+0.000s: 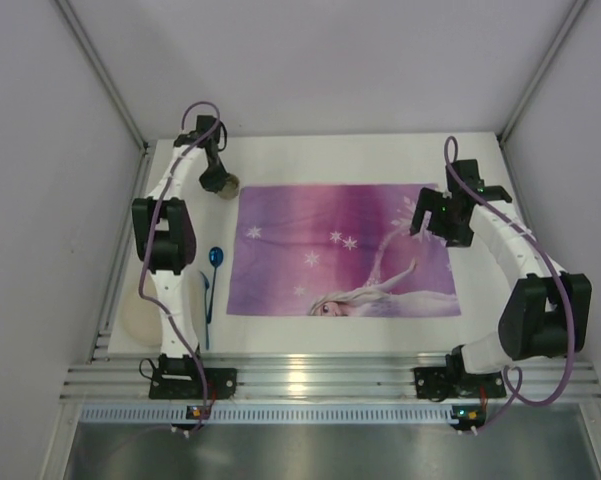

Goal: Set the dinner table for one person

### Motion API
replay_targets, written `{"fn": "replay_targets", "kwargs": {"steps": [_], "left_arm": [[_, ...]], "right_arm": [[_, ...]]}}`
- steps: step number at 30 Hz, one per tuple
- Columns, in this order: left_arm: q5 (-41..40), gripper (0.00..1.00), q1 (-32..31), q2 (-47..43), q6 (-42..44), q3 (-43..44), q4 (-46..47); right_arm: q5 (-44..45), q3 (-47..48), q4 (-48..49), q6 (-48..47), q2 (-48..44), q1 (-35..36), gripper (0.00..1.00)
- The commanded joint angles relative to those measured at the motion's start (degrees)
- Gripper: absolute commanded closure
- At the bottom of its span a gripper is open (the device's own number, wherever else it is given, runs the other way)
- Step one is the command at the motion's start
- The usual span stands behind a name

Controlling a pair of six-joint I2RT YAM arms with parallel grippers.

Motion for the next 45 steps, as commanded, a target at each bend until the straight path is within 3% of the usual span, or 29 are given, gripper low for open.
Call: {"fn": "replay_targets", "kwargs": {"steps": [1,6,10,18,22,26,29,37,45], "left_arm": [[5.2,1.0,-8.23,-3.75,1.15,5.27,0.7],[9.08,1.0,-20.28,-1.38,2.46,10.2,1.15],[7.77,1.0,-31.0,0.91,3.26,11.34,1.24],[7.59,1.0,-38.93,3.63,4.49,10.73,-2.54],[7.5,0.88,-41.48,3.64,4.14,7.39,-2.81],[7.85,0.5,-42.54,2.41,3.09,5.54,-2.98],[8.82,0.36,-42.98,-0.22,0.81,4.14,-2.9],[0.21,0.3,-40.53,-11.55,-2.1,1.94,-7.37],[-0.67,0.31,-29.63,-32.2,-4.21,-16.77,-6.32]], "right_arm": [[2.29,1.73,-0.94,-0.42,-3.36,0.41,0.04],[2.47,-0.11,-1.64,-0.6,-5.65,0.41,0.04],[2.91,-1.87,-2.43,-1.12,-8.72,0.5,0.04],[1.24,-5.56,-2.52,-0.69,-11.63,0.41,0.04],[-1.57,-6.36,-0.94,0.37,-11.37,0.59,0.04],[-5.25,-7.14,2.3,1.42,-9.96,1.47,0.04],[-9.38,-8.2,7.48,2.74,-7.5,3.92,0.04],[-8.61,0.93,11.98,7.05,6.09,13.76,0.05],[-4.83,12.36,10.67,8.02,20.17,16.5,0.09]]}}
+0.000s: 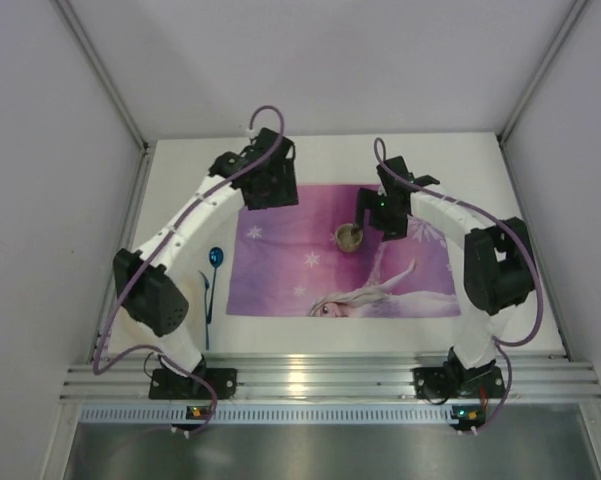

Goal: Set the dinner table for one person

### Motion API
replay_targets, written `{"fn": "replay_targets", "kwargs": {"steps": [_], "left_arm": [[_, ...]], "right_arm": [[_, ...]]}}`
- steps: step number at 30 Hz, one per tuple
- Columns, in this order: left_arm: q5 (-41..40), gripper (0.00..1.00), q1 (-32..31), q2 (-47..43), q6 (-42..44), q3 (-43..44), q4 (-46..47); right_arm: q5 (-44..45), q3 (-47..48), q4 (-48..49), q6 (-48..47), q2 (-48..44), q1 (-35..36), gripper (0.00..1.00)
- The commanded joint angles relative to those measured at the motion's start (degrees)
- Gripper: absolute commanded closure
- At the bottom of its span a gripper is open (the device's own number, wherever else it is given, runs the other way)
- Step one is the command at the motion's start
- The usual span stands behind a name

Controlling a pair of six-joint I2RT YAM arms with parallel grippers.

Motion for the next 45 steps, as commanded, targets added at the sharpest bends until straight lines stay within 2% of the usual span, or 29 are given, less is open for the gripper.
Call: {"fn": "replay_targets", "kwargs": {"steps": [1,5,8,10,14,17,19,24,28,34,40,43,44,45], "left_arm": [[-2.64,0.32,4.73,-7.87,-1.02,-8.16,-1.6],[-2.82,0.32,9.22,-15.51,-0.85,-16.61,-1.16],[-2.21,0.32,12.74,-21.48,-0.32,-22.94,0.07],[-2.29,0.32,15.02,-22.82,0.55,-26.11,0.16],[-2.82,0.33,17.75,-23.79,2.14,-29.19,0.16],[-2.3,0.33,18.89,-23.44,2.84,-30.51,0.86],[-1.68,0.34,19.07,-22.65,3.02,-30.69,1.56],[-0.8,0.34,19.34,-20.54,3.11,-29.81,2.79],[-0.62,0.35,19.43,-19.05,3.55,-29.28,3.32],[-0.45,0.35,19.43,-17.81,4.08,-30.34,3.41],[0.08,0.35,20.13,-17.55,4.78,-32.18,3.23],[0.43,0.35,21.0,-16.76,5.04,-33.41,2.71],[0.34,0.35,21.44,-16.5,5.13,-33.76,2.53],[0.43,0.35,21.71,-16.23,5.31,-34.29,2.44]], "right_arm": [[3.37,5.8,1.09,1.13,4.59,0.52,0.12],[6.27,8.97,-0.23,0.43,10.14,1.22,0.26],[7.59,11.17,-0.67,-0.36,13.57,2.01,0.45],[9.52,12.75,-1.28,-0.45,14.46,2.45,0.55],[12.33,14.69,-3.13,-1.33,14.81,3.16,0.85],[16.11,15.92,-4.97,-2.47,13.15,3.16,0.96],[19.18,17.41,-6.29,-3.43,12.18,2.81,1.0],[23.94,19.52,-9.46,-6.07,9.63,-0.61,1.0],[23.77,20.05,-9.72,-6.78,9.8,-8.33,1.0],[22.19,25.4,-10.34,-7.92,16.03,-15.55,1.0],[21.22,32.0,-11.39,-7.92,22.8,-17.85,1.0],[20.43,32.45,-11.3,-7.4,24.65,-17.94,0.82],[20.34,32.27,-11.22,-7.13,25.09,-17.94,0.67],[20.16,31.75,-11.22,-7.13,25.18,-17.85,0.58]]}}
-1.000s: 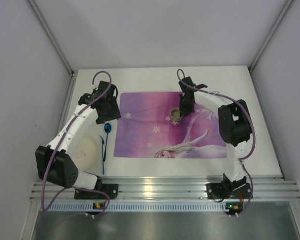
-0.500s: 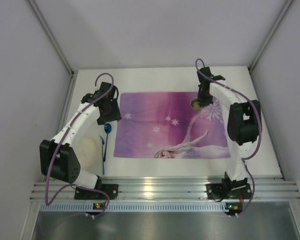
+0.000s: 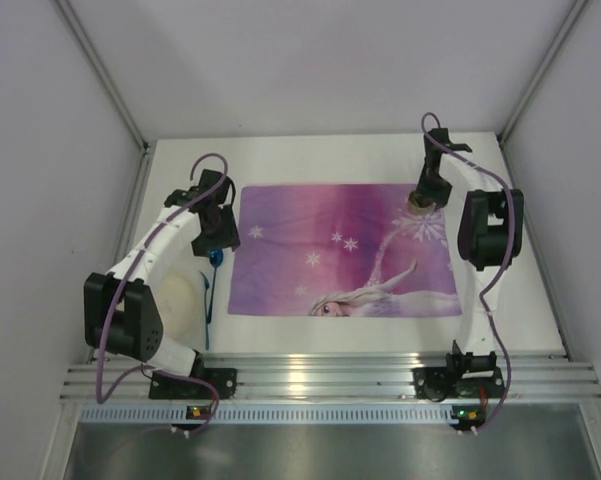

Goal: Set the dinner table for one person

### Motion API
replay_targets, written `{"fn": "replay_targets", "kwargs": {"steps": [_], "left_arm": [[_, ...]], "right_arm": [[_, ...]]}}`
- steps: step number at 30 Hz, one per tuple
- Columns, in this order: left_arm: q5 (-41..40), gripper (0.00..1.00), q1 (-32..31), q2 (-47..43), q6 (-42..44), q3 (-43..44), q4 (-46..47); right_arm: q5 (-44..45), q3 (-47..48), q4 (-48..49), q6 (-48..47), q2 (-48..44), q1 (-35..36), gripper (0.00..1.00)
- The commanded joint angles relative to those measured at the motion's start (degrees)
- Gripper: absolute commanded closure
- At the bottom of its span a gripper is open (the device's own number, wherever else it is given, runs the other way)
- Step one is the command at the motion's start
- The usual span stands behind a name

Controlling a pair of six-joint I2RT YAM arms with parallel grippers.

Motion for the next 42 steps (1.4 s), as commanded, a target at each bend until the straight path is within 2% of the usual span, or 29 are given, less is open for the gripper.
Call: {"fn": "replay_targets", "kwargs": {"steps": [1,2,4,5,10,13,19,23,30,40,42], "left_arm": [[0.47,0.35,1.29,1.01,1.55,-1.46,0.52],[0.21,0.35,1.73,1.45,1.81,-1.55,0.43],[-0.75,0.35,2.17,2.06,2.6,-1.73,0.17],[-0.93,0.35,2.96,2.94,2.87,-1.82,0.08],[-0.76,0.37,5.77,7.16,4.89,-1.9,-0.19],[0.65,0.39,6.83,9.97,6.38,-1.29,0.95],[-0.84,0.54,7.45,16.91,8.14,1.26,2.18],[-0.14,0.59,7.45,20.08,8.58,2.66,3.42],[-1.1,0.64,7.45,24.48,9.02,3.1,3.6],[-1.02,0.89,10.79,31.42,8.58,1.0,3.68],[-0.67,0.97,10.97,31.95,8.58,-0.14,4.47]], "right_arm": [[-0.82,1.74,-0.7,-0.03,0.13,0.27,0.52],[-0.91,1.38,-0.53,0.23,-0.13,0.27,0.39],[-0.91,0.15,-0.35,0.59,-1.09,0.18,0.29],[-0.74,-0.55,-0.26,0.94,-2.58,0.18,0.25],[1.38,-6.43,0.09,2.78,-10.75,-1.04,0.21],[-0.99,-12.06,1.67,2.97,-17.69,-1.93,0.21],[-3.98,-20.32,2.63,2.52,-27.18,-1.93,0.23],[-4.25,-25.33,3.16,2.08,-30.36,-1.93,0.24],[-3.55,-28.41,3.16,0.77,-33.09,-2.72,0.24],[-3.9,-28.24,2.2,-1.17,-36.07,-6.41,0.24],[-4.77,-28.59,2.11,-0.99,-36.6,-6.5,0.25]]}}
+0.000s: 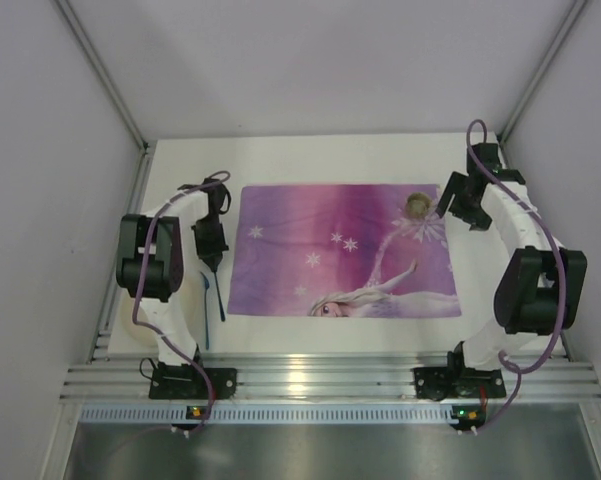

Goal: Set the dinner table for one person

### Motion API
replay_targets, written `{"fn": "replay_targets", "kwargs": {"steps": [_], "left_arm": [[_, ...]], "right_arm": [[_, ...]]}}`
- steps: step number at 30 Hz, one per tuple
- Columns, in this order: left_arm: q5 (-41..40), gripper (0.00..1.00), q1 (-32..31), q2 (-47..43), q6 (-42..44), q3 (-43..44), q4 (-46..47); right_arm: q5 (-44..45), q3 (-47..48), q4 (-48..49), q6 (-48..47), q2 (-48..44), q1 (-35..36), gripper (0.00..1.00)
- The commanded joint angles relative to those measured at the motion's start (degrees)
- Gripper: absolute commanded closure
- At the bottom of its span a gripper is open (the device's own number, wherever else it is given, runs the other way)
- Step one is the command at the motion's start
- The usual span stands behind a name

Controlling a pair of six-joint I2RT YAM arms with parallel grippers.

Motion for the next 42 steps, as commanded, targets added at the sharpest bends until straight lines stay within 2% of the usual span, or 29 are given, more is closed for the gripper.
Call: {"fn": "replay_targets", "kwargs": {"steps": [1,4,10,12,17,18,20,24,30,32,35,42], "left_arm": [[-3.44,1.0,2.35,6.88,0.56,-4.76,5.43],[-4.58,1.0,2.35,7.06,0.38,-4.15,5.26],[-4.94,1.0,0.78,2.05,-0.49,5.5,-1.58],[-5.99,1.0,-1.15,1.61,-1.81,12.7,-7.0],[-5.03,1.0,-12.04,2.92,-6.81,29.82,-14.16],[-3.03,1.0,-15.8,4.23,-7.69,32.04,-15.03],[0.4,1.0,-19.43,6.17,-10.76,37.74,-15.04],[12.77,1.0,-29.34,11.53,-14.81,44.1,-8.64],[20.11,1.0,-38.41,18.48,-20.35,50.26,8.32],[21.6,1.0,-39.83,20.23,-22.37,50.43,15.94],[22.39,1.0,-41.68,23.48,-25.27,51.84,21.76],[24.77,0.98,-43.87,30.69,-30.81,55.97,25.56]], "right_arm": [[-1.41,0.37,-0.16,-0.82,-3.73,-0.44,0.25],[-3.52,-0.16,-0.43,-0.21,-5.48,-0.36,0.26],[-4.93,-0.42,-1.48,0.59,-10.84,1.05,0.26],[-4.41,-1.03,-1.66,0.76,-11.91,1.84,0.25],[-4.14,-2.7,-3.33,0.68,-15.86,1.93,0.21],[-3.79,-3.05,-3.68,0.68,-16.65,1.93,0.17],[-3.0,-3.67,-4.9,0.68,-19.11,1.93,0.0],[-1.59,-5.08,-7.63,0.59,-24.11,1.93,0.0],[-1.15,-9.2,-11.67,1.29,-31.67,1.93,0.0],[-1.15,-10.96,-12.73,1.47,-34.66,1.93,0.0],[-0.97,-12.9,-14.66,1.64,-37.48,1.93,0.0],[1.66,-15.18,-17.83,0.59,-41.09,1.93,0.0]]}}
